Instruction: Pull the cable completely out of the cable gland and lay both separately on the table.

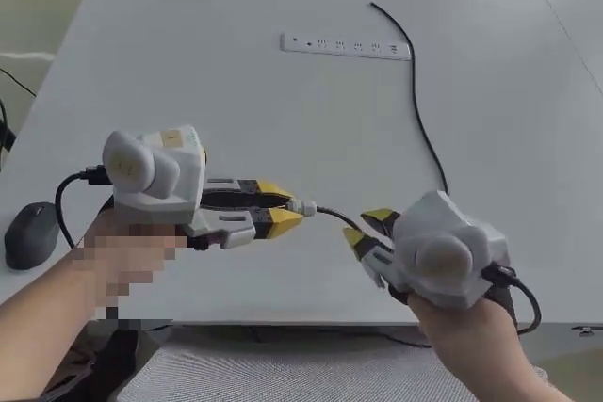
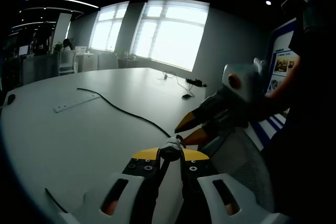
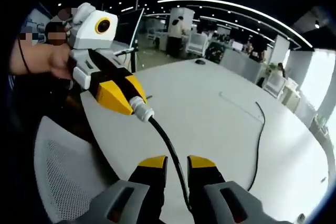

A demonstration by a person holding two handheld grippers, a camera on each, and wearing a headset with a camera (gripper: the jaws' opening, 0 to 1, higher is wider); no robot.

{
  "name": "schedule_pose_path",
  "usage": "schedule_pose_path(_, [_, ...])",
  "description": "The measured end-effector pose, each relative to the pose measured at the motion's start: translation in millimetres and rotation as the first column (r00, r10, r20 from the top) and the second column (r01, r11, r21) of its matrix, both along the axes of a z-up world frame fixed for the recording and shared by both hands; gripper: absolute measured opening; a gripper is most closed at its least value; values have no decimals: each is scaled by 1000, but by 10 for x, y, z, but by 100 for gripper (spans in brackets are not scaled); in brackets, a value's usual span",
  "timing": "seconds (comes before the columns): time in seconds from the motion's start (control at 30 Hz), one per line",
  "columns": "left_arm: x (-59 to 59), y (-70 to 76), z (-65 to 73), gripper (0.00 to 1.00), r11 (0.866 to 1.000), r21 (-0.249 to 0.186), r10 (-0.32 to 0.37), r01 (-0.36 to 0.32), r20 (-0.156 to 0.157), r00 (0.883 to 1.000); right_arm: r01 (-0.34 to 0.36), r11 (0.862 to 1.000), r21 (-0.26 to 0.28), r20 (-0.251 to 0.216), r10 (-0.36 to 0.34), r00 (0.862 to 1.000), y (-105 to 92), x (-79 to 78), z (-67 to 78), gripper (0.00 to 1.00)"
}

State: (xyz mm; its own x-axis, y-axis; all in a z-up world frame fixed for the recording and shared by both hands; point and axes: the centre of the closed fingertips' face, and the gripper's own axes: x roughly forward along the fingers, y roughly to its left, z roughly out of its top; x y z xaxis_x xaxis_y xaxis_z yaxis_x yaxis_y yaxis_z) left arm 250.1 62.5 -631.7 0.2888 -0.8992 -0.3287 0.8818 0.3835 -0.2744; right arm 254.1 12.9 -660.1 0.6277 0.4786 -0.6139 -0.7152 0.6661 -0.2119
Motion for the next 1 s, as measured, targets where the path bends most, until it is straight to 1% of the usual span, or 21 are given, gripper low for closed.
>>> schedule_pose_path(0.07, [0,-4,2,15,1000,0,0,0,0,1000,-45,999,-28,32,46,998,81,1,58,10])
schedule_pose_path(0.17, [-3,-13,4,15,1000,1,-2,2,0,1000,-91,994,-57,67,94,993,177,9,137,9])
schedule_pose_path(0.27, [-4,-20,-2,15,1000,3,-2,2,-1,1000,-129,988,-83,90,136,987,252,11,171,8])
schedule_pose_path(0.3, [-6,-25,-1,15,1000,2,-3,3,-1,1000,-142,985,-96,89,150,985,274,5,157,7])
schedule_pose_path(0.4, [-7,-36,-5,15,1000,4,-3,3,-1,1000,-160,981,-112,95,171,981,308,-5,149,5])
schedule_pose_path(0.6, [-17,-59,-14,15,1000,11,-7,7,0,1000,-176,976,-126,101,189,977,327,-11,129,2])
schedule_pose_path(0.77, [-21,-64,-26,15,1000,16,-11,11,3,1000,-176,976,-128,94,189,977,312,-9,103,1])
schedule_pose_path(0.9, [-20,-77,-29,15,1000,17,-14,14,3,1000,-161,982,-98,73,169,983,287,0,86,1])
schedule_pose_path(1.0, [-24,-91,-31,15,1000,17,-17,17,4,1000,-158,983,-93,71,165,984,276,-5,79,1])
